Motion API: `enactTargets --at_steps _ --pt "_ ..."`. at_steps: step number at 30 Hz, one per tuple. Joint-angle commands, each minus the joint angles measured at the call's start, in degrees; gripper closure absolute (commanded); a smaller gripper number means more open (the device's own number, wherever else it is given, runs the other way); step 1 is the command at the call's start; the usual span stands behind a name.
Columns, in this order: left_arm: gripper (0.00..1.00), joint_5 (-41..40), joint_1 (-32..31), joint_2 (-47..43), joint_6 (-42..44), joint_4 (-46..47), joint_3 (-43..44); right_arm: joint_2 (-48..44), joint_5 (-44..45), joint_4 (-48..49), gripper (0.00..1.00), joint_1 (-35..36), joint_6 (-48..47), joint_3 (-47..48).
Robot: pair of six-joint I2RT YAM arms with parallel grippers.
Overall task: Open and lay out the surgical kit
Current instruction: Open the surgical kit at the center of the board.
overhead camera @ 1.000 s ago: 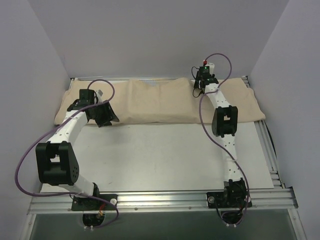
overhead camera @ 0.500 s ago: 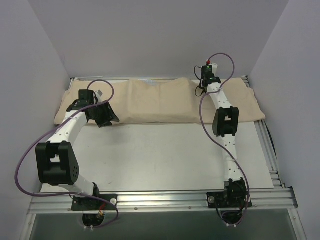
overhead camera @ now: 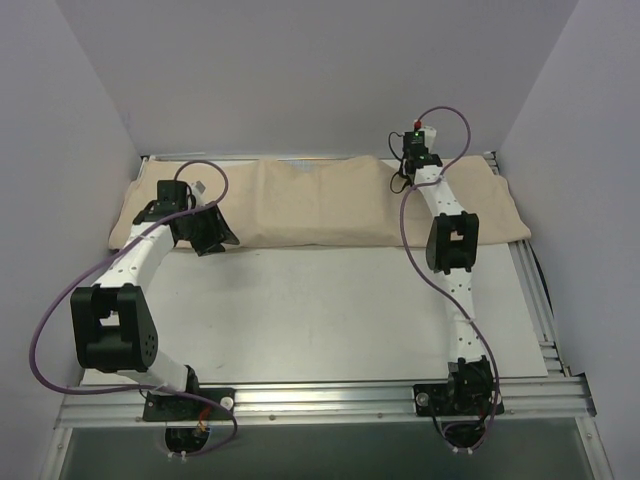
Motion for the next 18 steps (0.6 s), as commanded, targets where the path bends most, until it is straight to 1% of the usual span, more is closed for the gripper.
enactTargets --at_steps 1,3,5,9,11,15,16,17,18 --pt "0.44 1.0 0.4 -2.3 0.4 0.9 1.6 -6.5 -0.7 -1.8 1.0 -0.4 2.2 0.3" --pt "0.44 0.8 0.4 -2.2 0.4 -0.1 2.2 -9.0 -1.5 0.2 1.0 -0.9 4.3 -1.3" --pt "0.45 0.6 0.4 -1.9 0.4 -0.8 3.3 -12.8 -3.6 1.7 1.0 -1.5 7.1 -5.3" --pt "0.46 0.4 0.8 -0.8 0.6 -2.3 5.4 -17.7 -5.9 0.6 1.0 -2.4 10.1 -9.4" --pt "0.46 0.8 2.6 -0.2 0.6 -2.5 6.4 -20.9 -6.7 1.1 1.0 -2.3 10.1 -12.4" --pt "0.47 1.5 3.0 1.1 0.4 -2.9 7.3 -24.5 -8.4 -2.9 1.0 -2.3 13.5 -14.8" --pt "0.47 1.7 3.1 1.3 0.4 -2.9 7.3 -26.7 -8.4 -3.8 1.0 -2.3 14.2 -16.1" --pt "0.47 2.0 3.1 1.4 0.5 -2.8 7.3 -28.0 -8.6 -4.5 1.0 -2.2 15.0 -18.1" --pt "0.47 2.2 3.3 1.7 0.7 -2.7 7.3 -29.6 -9.2 -4.8 1.0 -2.2 15.9 -22.8"
